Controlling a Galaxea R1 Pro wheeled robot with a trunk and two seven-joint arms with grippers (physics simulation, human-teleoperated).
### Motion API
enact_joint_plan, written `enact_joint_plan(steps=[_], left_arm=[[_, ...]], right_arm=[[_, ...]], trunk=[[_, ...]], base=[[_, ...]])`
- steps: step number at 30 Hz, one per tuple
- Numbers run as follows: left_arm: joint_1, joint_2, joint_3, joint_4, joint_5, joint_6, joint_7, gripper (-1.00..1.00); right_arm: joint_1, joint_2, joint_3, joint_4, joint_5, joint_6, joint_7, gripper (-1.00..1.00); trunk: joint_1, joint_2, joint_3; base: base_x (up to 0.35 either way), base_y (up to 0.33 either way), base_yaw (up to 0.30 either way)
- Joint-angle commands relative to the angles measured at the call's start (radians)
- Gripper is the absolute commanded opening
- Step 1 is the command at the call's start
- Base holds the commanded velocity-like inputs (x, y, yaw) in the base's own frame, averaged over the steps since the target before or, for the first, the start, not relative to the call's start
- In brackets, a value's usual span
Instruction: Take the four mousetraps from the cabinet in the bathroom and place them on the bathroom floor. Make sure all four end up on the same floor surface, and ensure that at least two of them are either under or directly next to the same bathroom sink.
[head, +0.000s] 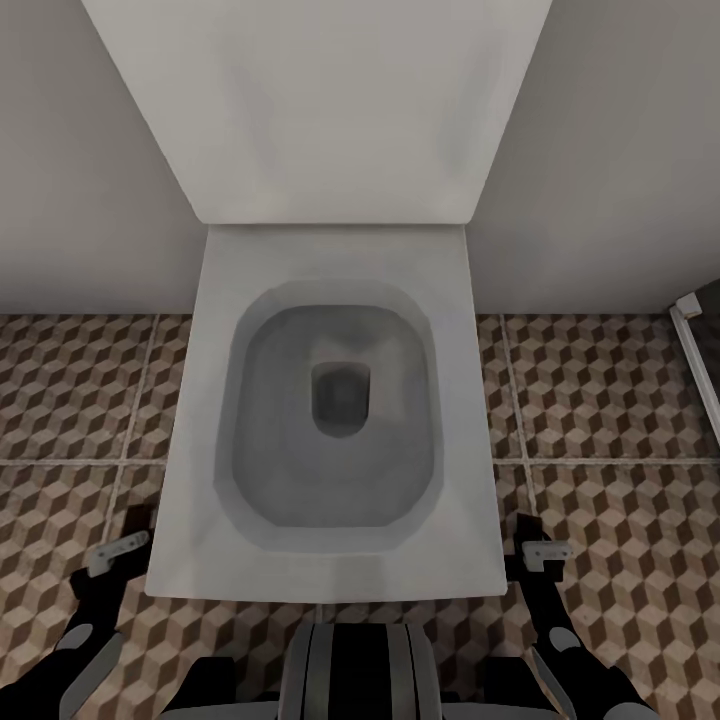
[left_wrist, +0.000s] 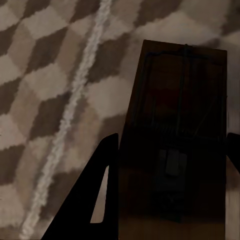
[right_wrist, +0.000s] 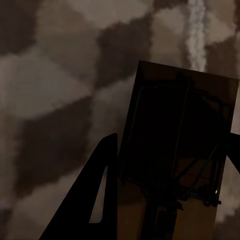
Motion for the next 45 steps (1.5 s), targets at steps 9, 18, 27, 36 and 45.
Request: enact_joint_plan(steps=[9,18,27,36,45], left_arm=[[-0.001,0.002,0.011,-0.001,0.003,-0.003,0.011,-1.00],[-0.001,0.000,0.012,-0.001,0.003,-0.003,0.011,-1.00],[-0.001,-0.001,0.012,-0.001,0.003,-0.003,0.011,-1.00],[-0.001,-0.002,0.012,-0.001,0.003,-0.004,0.012,-1.00],[-0.001,0.000,0.012,-0.002,0.005,-0.004,0.017,-1.00]], right_arm=[[0.000,-0.001,0.005,0.001,0.006,-0.001,-0.007,-1.00],[0.000,-0.001,0.005,0.001,0.006,-0.001,-0.007,-1.00],[0.000,-0.001,0.006,0.001,0.006,-0.001,-0.007,-1.00],[0.000,-0.001,0.006,0.002,0.006,-0.001,-0.007,-1.00],[0.000,-0.001,0.006,0.002,0.006,-0.002,-0.007,-1.00]], trunk=[[0.000,0.000,0.000],[0.000,0.000,0.000],[0.000,0.000,0.000],[0.001,-0.001,-0.012],[0.001,-0.001,-0.012]], base=[[0.000,0.000,0.000],[0.000,0.000,0.000],[0.000,0.000,0.000],[0.000,0.000,0.000],[0.000,0.000,0.000]])
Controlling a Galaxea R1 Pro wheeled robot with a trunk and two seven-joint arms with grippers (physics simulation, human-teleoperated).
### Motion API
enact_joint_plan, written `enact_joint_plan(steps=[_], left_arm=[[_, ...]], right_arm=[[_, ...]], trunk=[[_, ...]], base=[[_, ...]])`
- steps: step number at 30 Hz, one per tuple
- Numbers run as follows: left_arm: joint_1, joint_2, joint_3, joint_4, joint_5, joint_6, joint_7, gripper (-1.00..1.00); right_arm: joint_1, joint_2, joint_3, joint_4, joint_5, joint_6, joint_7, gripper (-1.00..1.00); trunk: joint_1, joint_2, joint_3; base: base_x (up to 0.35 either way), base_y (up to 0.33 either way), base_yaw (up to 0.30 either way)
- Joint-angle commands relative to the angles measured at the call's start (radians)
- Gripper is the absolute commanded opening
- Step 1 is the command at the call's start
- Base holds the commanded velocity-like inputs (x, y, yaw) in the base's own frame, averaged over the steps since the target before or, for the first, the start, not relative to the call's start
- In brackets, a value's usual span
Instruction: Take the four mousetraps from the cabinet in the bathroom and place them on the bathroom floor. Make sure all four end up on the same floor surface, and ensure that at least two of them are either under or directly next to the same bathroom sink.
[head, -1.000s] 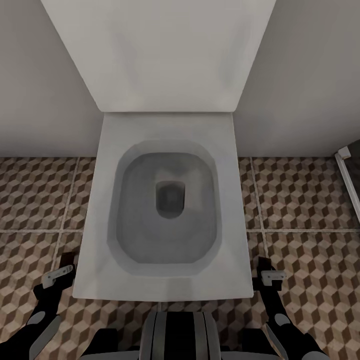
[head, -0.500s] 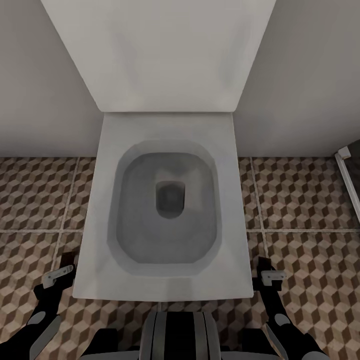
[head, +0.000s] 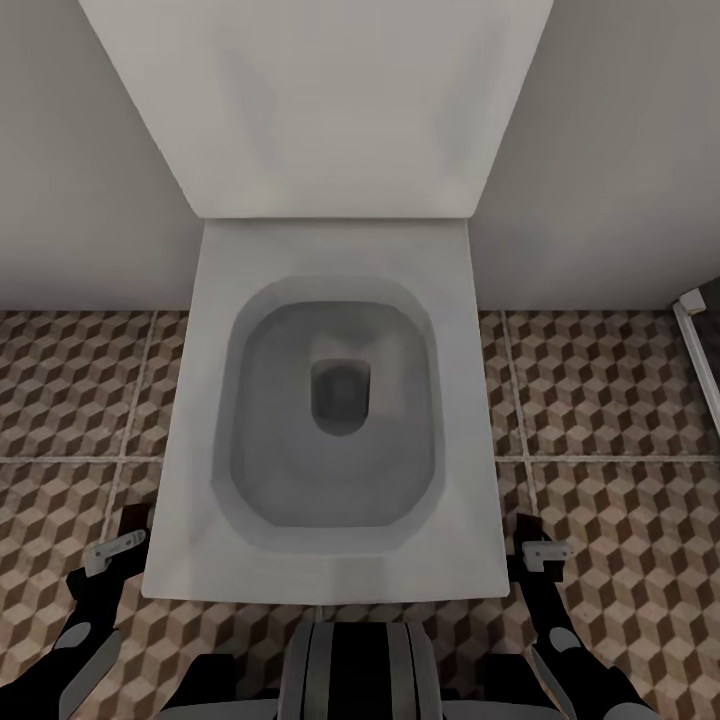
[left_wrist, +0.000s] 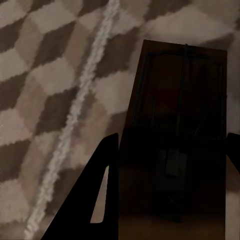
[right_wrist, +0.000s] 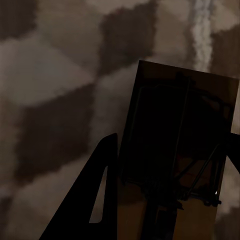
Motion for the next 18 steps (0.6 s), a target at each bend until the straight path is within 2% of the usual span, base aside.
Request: enact_joint_plan(steps=[1,18], left_arm=[[-0.001,0.002,-0.009,0.000,0.003,-0.004,0.012,-1.00],[0.000,-0.004,-0.011,0.000,0.002,0.001,0.014,-1.00]], right_arm=[[0.000,-0.001,0.005,0.001,0.006,-0.001,-0.007,-1.00],[0.000,-0.001,0.004,0.001,0.006,0.000,-0.007,-1.00]], trunk=[[0.000,0.000,0.000],[0.000,0.000,0.000]], base=[[0.000,0.000,0.000],[0.000,0.000,0.000]])
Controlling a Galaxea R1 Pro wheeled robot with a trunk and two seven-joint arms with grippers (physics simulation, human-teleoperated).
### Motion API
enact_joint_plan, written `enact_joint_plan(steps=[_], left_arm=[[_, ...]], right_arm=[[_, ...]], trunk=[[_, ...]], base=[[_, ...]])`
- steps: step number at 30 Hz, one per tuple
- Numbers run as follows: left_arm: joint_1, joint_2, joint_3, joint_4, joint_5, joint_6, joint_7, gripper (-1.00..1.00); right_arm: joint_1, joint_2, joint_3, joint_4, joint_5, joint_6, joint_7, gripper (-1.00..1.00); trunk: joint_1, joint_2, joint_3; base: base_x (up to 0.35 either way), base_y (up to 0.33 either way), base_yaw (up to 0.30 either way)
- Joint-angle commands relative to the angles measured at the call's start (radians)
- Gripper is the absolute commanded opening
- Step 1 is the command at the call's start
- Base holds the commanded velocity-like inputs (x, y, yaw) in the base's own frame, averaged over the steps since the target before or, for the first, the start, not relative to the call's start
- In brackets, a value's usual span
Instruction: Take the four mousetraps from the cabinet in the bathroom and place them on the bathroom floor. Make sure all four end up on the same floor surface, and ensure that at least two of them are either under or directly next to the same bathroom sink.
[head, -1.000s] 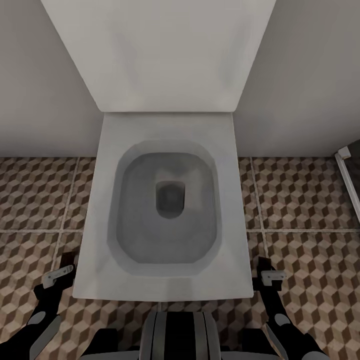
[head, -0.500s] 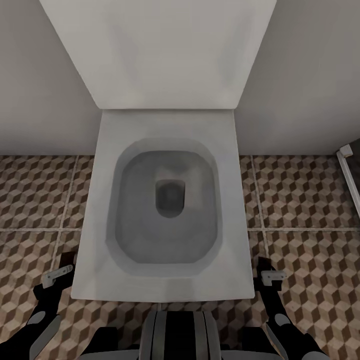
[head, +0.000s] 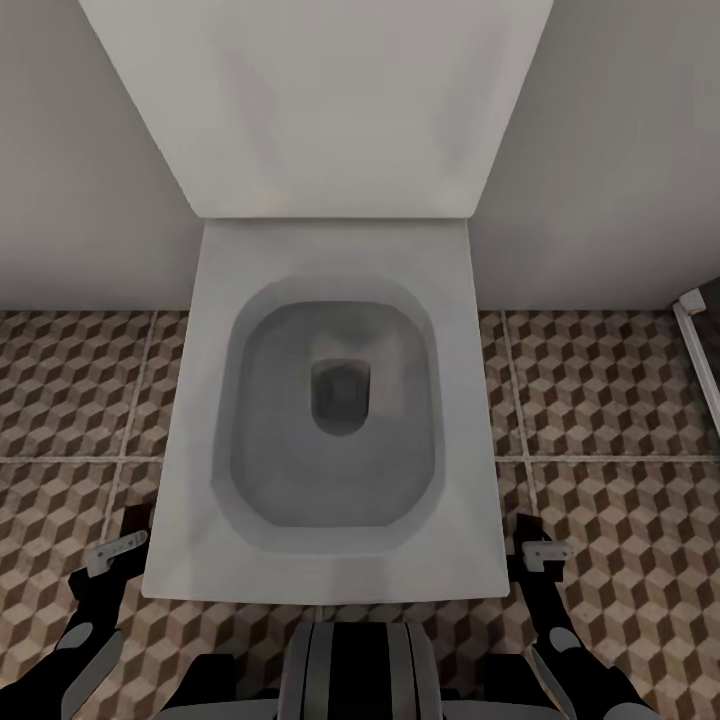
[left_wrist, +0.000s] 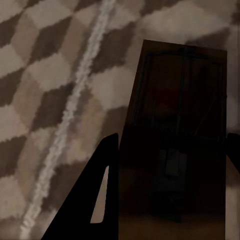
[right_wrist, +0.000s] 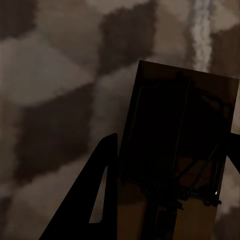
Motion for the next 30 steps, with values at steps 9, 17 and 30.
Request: enact_joint_plan(steps=[9,17,30], left_arm=[[-0.001,-0.007,-0.011,0.007,0.002,-0.002,0.011,-1.00],[-0.001,-0.007,-0.011,0.011,0.002,-0.004,0.007,-1.00],[-0.001,-0.002,-0.007,0.011,0.001,-0.008,0.006,-1.00]], right_arm=[[0.000,-0.001,0.005,0.001,0.006,-0.001,-0.007,-1.00],[0.000,-0.001,0.005,0.001,0.006,0.000,-0.007,-1.00],[0.000,-0.001,0.006,0.000,0.008,0.000,-0.008,-1.00]], trunk=[[0.000,0.000,0.000],[0.000,0.000,0.000],[0.000,0.000,0.000]], base=[[0.000,0.000,0.000],[0.000,0.000,0.000],[0.000,0.000,0.000]])
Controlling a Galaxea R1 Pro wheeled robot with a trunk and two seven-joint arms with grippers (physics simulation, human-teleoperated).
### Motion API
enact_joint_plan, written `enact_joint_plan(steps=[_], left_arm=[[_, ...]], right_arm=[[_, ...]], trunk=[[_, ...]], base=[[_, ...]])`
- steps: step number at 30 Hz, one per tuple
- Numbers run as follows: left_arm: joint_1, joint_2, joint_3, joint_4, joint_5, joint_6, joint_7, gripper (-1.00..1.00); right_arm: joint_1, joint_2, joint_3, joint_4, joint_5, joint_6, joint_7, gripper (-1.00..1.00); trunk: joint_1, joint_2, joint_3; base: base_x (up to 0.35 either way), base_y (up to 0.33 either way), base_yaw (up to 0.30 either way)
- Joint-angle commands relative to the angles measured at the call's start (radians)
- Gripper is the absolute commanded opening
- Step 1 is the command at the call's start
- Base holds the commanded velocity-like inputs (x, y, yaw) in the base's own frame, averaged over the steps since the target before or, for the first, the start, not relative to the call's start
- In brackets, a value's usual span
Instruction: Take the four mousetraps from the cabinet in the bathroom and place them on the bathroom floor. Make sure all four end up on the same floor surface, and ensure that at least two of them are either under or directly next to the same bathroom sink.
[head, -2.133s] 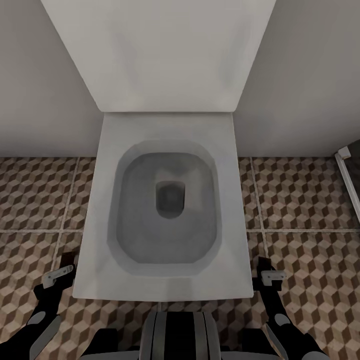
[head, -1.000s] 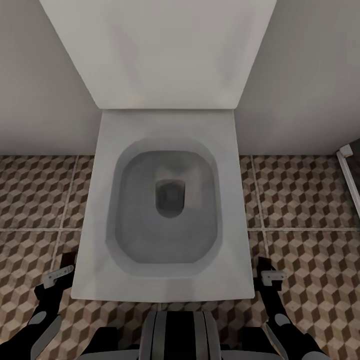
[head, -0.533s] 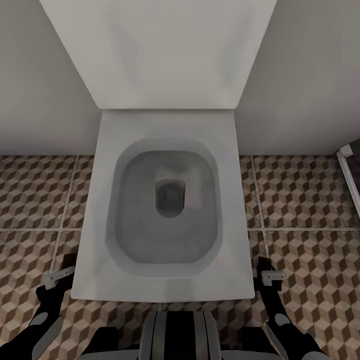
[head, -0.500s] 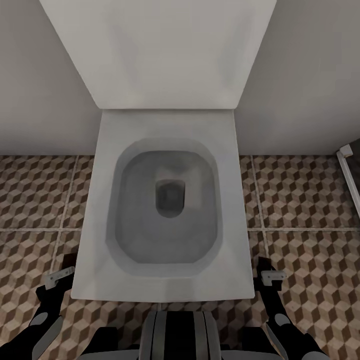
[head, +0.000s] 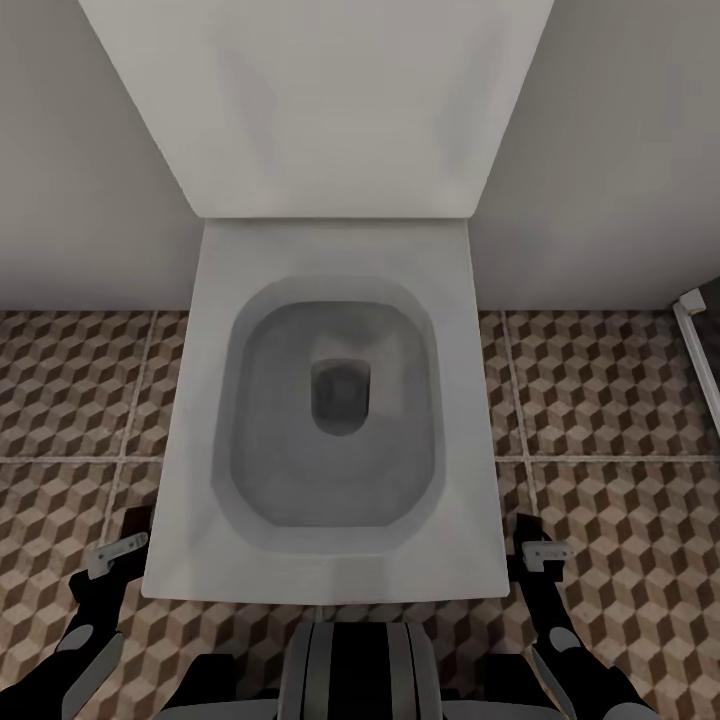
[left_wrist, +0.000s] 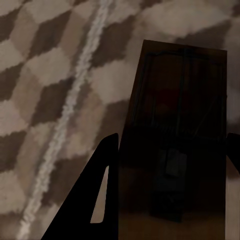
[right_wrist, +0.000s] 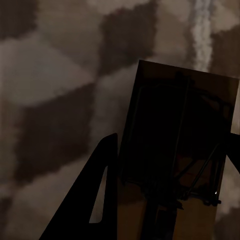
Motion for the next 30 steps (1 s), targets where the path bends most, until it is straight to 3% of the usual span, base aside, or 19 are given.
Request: enact_joint_plan(steps=[1,22,23,30], left_arm=[[-0.001,0.001,-0.009,0.000,0.003,-0.004,0.012,-1.00],[-0.001,-0.002,-0.011,0.000,0.003,-0.002,0.011,-1.00],[-0.001,-0.002,-0.010,0.000,0.003,-0.002,0.011,-1.00],[-0.001,-0.002,-0.010,0.000,0.003,-0.003,0.012,-1.00]], right_arm=[[0.000,-0.001,0.005,0.001,0.006,0.000,-0.007,-1.00],[0.000,-0.001,0.003,0.002,0.004,-0.001,-0.008,-1.00],[0.000,-0.001,0.003,0.002,0.004,-0.001,-0.008,1.00],[0.000,-0.002,0.003,0.001,0.003,-0.002,-0.010,1.00]], trunk=[[0.000,0.000,0.000],[0.000,0.000,0.000],[0.000,0.000,0.000],[0.000,0.000,0.000]], base=[[0.000,0.000,0.000],[0.000,0.000,0.000],[0.000,0.000,0.000],[0.000,0.000,0.000]])
